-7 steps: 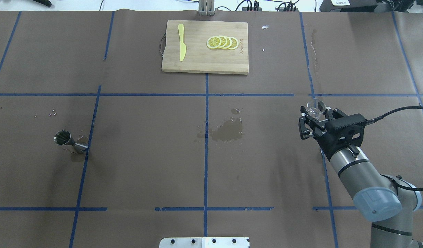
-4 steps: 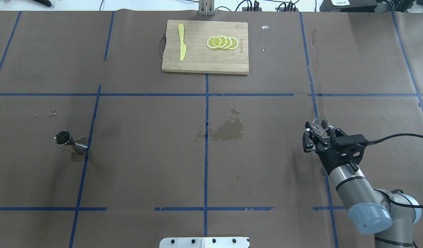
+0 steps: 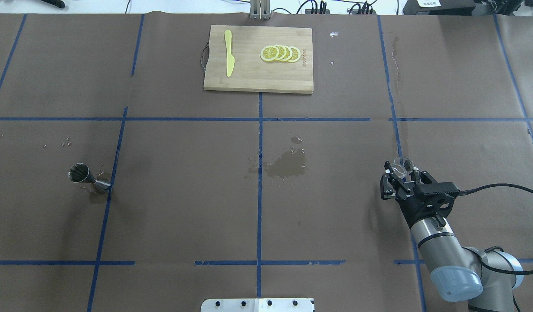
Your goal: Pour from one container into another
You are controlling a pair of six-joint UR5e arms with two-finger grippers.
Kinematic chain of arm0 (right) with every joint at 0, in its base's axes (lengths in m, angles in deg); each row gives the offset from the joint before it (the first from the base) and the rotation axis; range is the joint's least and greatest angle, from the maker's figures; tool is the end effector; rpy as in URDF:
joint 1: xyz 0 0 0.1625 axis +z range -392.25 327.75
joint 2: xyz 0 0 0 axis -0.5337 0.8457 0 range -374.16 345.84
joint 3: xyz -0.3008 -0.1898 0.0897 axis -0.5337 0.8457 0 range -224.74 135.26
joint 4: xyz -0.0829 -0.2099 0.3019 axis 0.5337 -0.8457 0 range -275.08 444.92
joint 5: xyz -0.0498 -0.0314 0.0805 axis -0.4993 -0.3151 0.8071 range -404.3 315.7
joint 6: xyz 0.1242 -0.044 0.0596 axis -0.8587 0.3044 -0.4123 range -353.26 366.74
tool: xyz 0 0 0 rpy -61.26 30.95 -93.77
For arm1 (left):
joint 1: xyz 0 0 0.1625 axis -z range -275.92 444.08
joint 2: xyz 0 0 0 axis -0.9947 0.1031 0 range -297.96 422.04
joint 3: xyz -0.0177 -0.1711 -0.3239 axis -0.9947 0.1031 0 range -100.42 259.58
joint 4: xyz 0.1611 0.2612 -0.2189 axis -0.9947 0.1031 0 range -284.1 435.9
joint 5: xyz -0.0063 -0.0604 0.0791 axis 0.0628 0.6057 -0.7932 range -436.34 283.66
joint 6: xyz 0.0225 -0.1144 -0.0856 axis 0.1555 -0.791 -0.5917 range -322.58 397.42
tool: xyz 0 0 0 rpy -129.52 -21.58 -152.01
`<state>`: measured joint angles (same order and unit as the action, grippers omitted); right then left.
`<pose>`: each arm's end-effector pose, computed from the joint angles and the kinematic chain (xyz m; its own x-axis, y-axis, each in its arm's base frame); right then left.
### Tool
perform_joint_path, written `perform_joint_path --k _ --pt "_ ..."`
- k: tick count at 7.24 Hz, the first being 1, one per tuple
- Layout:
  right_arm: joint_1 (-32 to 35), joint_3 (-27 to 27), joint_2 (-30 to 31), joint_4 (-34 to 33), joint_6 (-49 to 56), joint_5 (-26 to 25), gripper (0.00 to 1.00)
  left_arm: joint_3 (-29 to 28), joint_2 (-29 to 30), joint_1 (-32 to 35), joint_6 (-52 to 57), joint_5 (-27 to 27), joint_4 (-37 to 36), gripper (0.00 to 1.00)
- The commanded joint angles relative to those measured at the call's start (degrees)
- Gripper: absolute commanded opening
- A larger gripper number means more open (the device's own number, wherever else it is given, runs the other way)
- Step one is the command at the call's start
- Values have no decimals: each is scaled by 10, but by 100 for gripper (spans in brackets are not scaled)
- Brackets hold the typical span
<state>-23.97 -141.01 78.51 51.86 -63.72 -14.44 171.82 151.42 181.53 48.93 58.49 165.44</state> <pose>-0.4046 -0.3203 0.4554 0.7326 -0.0616 0.6779 -0.6091 0.3854 0.6932 -0.0895 -0.4425 0.6198 0.7167 0.1217 -0.6866 -0.0138 0.9869 0.1605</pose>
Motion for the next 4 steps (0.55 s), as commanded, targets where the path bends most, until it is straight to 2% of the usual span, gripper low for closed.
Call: perform_joint_path --k 1,3,4 --pt "-2 10 1 1 -4 -12 0 0 0 0 0 0 0 100" --pt "-2 27 1 1 -27 -14 0 0 0 -1 1 0 -1 100" --pt "-2 28 1 1 -28 -14 3 0 0 -1 1 0 -1 100"
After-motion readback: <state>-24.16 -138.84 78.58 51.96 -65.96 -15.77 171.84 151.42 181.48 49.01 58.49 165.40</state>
